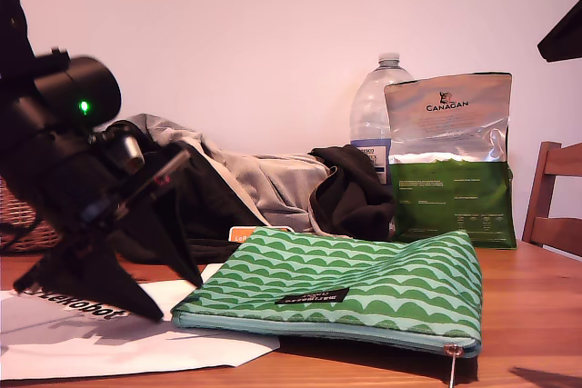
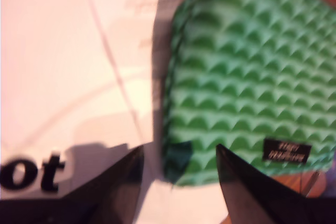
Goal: Open the zipper in the zip bag in front of you
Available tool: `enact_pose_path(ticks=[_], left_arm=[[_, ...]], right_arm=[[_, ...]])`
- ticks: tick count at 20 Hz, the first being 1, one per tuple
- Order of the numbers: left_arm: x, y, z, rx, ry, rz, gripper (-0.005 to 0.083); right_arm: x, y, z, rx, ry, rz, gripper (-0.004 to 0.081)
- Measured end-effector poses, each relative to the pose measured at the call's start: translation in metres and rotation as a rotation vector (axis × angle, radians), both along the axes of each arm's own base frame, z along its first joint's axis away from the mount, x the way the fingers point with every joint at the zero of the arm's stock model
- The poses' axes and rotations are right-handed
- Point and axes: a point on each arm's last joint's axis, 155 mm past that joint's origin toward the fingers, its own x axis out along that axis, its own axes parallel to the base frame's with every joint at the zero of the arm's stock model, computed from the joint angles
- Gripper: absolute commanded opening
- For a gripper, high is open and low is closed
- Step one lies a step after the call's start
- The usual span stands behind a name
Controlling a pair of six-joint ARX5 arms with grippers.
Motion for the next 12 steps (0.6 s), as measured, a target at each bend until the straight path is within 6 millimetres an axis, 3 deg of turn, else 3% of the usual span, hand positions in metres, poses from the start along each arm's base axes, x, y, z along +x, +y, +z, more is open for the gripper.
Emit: enact_pose_path(ticks=[10, 12], left_arm=[[-0.008, -0.018, 0.005, -0.048, 0.013, -0.032, 0.0390], [-0.007, -0.020, 0.006, -0.054, 0.016, -0.023, 0.0328]], right_arm=[[0.001, 0.000, 0.001, 0.002, -0.006, 0.000, -0.0013], [0.001, 0.000, 0.002, 0.002, -0.007, 0.000, -0.0013]])
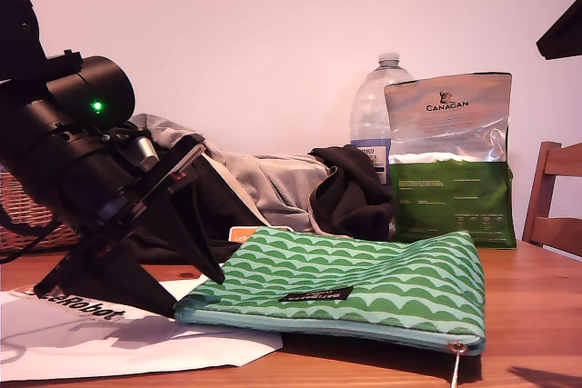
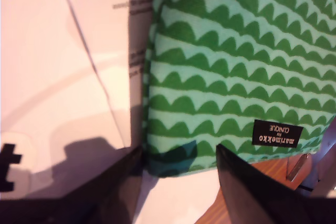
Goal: Open the zipper in the zip bag in front of you
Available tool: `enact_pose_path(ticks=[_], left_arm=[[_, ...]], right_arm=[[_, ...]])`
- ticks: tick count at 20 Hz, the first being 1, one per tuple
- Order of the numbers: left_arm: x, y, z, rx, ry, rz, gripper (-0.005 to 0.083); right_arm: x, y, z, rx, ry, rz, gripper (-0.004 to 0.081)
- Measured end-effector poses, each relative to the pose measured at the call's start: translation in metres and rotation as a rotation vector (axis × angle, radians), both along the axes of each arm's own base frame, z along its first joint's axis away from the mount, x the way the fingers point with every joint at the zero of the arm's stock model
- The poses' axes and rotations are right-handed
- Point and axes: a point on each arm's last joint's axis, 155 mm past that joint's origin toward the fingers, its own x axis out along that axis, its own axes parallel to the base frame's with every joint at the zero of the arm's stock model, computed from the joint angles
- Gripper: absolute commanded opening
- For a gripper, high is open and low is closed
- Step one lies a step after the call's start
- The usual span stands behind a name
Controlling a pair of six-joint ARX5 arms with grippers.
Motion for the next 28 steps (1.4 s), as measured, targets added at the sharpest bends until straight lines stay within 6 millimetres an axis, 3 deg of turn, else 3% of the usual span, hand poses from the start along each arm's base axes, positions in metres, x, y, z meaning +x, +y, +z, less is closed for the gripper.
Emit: enact_pose_path(ticks=[3, 8, 16, 19, 20, 23, 28], left_arm=[[0.001, -0.002, 0.002, -0.010, -0.006, -0.004, 0.0163], [-0.002, -0.020, 0.016, -0.097, -0.033, -0.060, -0.0024], [0.002, -0.047, 0.054, -0.300, -0.030, -0.078, -0.0024], [0.005, -0.052, 0.065, -0.352, -0.034, -0.073, -0.0024], [0.007, -0.053, 0.068, -0.360, -0.042, -0.071, -0.0024], [0.013, -0.055, 0.077, -0.397, -0.041, -0.050, -0.0024], [0.032, -0.053, 0.096, -0.466, -0.066, 0.003, -0.0024]], right_arm=[[0.000, 0.000, 0.000, 0.000, 0.000, 0.000, -0.0013], [0.000, 0.000, 0.000, 0.017, 0.017, -0.006, -0.0013], [-0.007, 0.006, -0.004, 0.013, 0.038, 0.022, -0.0007], [-0.010, 0.009, -0.006, 0.057, 0.093, 0.010, 0.0151], [-0.010, 0.007, -0.008, 0.098, 0.149, -0.030, 0.0152], [-0.001, -0.018, -0.030, 0.065, 0.238, -0.214, 0.0152], [0.022, -0.047, -0.022, 0.028, 0.142, -0.385, 0.0162]])
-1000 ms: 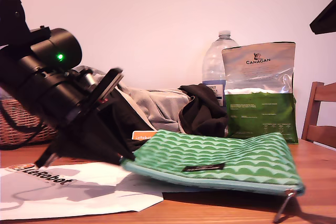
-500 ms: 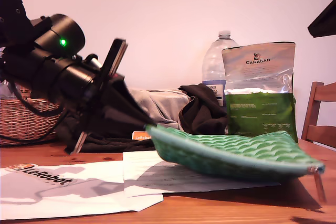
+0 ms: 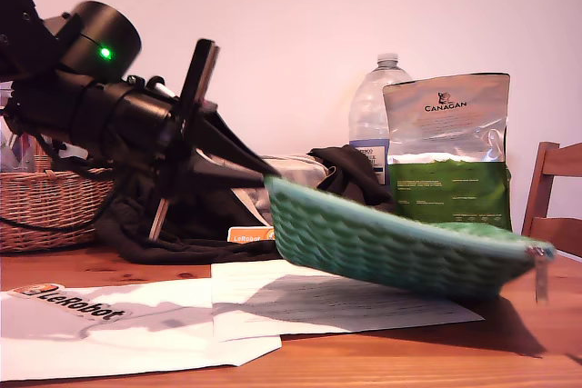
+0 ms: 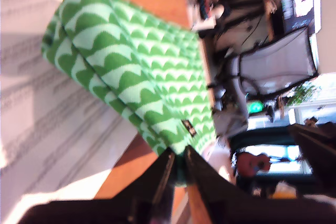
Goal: Open the zipper in the zip bag in front of you
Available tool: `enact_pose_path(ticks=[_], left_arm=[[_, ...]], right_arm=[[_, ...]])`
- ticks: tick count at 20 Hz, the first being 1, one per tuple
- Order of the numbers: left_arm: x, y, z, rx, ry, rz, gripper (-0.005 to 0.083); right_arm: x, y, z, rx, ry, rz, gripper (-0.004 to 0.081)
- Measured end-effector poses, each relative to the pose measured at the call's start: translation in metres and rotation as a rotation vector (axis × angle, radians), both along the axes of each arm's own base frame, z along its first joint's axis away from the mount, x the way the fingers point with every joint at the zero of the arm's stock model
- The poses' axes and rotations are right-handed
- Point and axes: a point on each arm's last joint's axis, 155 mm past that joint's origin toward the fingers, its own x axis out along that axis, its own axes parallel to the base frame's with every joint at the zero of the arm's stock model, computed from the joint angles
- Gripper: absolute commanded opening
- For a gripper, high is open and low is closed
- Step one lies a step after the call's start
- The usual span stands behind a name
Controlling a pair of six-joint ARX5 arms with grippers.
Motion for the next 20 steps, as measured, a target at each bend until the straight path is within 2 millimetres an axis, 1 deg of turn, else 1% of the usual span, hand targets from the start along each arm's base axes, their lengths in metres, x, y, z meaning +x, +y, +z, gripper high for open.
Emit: enact_pose_path(ticks=[1, 2, 3, 4, 6, 7, 8, 10, 12, 14, 15, 16, 20], left_arm=[[0.004, 0.002, 0.004, -0.014, 0.007, 0.014, -0.0024], [0.007, 0.003, 0.006, -0.021, 0.010, 0.022, -0.0024], [0.010, 0.004, 0.009, -0.028, 0.012, 0.028, -0.0024], [0.013, 0.003, 0.014, -0.037, 0.008, 0.028, -0.0024], [0.019, 0.000, 0.029, -0.059, -0.022, 0.018, -0.0024], [0.021, -0.002, 0.036, -0.073, -0.024, 0.014, -0.0024], [0.023, -0.003, 0.042, -0.083, -0.028, 0.008, -0.0024], [0.022, -0.005, 0.048, -0.096, -0.034, -0.008, -0.0024], [0.021, -0.005, 0.050, -0.100, -0.029, -0.014, -0.0024], [0.020, -0.005, 0.049, -0.101, -0.016, -0.015, -0.0024], [0.019, -0.006, 0.049, -0.102, -0.013, -0.020, -0.0024], [0.018, -0.006, 0.050, -0.106, -0.012, -0.028, -0.0024], [0.015, -0.007, 0.051, -0.112, -0.008, -0.042, -0.0024]], right_arm=[[0.004, 0.001, 0.005, 0.012, -0.036, -0.002, 0.0162], [0.006, 0.004, 0.005, 0.031, -0.065, 0.002, 0.0162], [0.005, 0.008, -0.001, 0.050, -0.077, 0.010, 0.0162], [0.005, 0.013, -0.012, 0.058, -0.087, 0.025, 0.0162], [0.000, 0.018, -0.044, 0.048, -0.077, 0.045, 0.0162], [-0.001, 0.020, -0.055, 0.042, -0.082, 0.049, 0.0162], [-0.003, 0.022, -0.062, 0.026, -0.084, 0.057, 0.0162], [-0.005, 0.027, -0.062, 0.001, -0.117, 0.084, 0.0184], [-0.006, 0.032, -0.062, -0.002, -0.138, 0.096, 0.0216], [-0.008, 0.030, -0.075, -0.015, -0.125, 0.090, 0.0227], [-0.008, 0.027, -0.082, -0.028, -0.113, 0.078, 0.0247], [-0.008, 0.025, -0.084, -0.035, -0.110, 0.069, 0.0249], [-0.003, 0.021, -0.078, -0.030, -0.136, 0.042, 0.0253]])
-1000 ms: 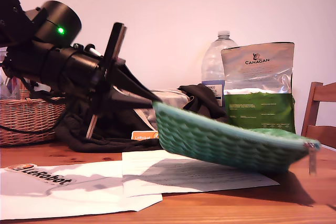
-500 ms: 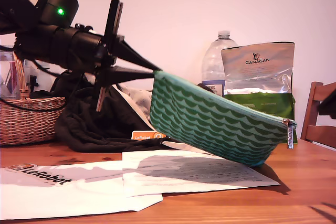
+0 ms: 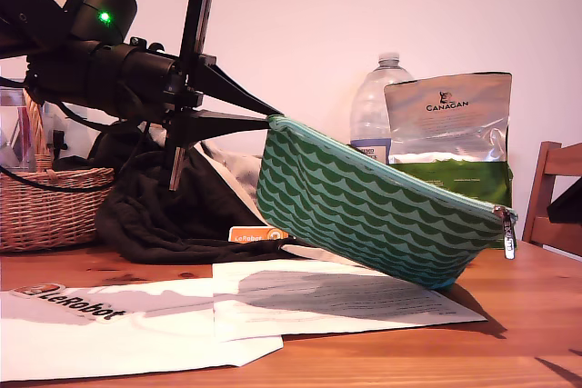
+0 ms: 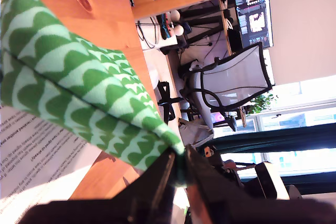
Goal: Open the zipper in the zip bag in front of you
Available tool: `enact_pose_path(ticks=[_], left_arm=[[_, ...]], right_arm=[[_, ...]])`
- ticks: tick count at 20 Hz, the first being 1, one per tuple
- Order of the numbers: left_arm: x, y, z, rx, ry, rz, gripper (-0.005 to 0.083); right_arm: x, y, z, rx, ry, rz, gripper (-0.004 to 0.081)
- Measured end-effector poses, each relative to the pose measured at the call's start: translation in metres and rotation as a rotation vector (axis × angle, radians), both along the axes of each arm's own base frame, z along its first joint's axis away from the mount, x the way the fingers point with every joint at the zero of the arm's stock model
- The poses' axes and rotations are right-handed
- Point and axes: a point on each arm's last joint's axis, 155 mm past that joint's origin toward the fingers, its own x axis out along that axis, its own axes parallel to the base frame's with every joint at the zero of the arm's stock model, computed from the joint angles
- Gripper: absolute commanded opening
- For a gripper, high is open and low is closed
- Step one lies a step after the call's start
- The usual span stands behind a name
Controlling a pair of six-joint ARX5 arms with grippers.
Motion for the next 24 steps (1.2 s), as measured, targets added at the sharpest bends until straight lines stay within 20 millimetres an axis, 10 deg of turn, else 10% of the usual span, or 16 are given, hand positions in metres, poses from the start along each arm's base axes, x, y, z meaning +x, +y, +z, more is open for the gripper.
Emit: enact_pose_path(ticks=[24], left_arm=[[-0.005, -0.001, 0.002, -0.012, 0.004, -0.027, -0.0024]], right_arm=[[0.029, 0.024, -0.020, -0.004, 0.022, 0.016, 0.0244]])
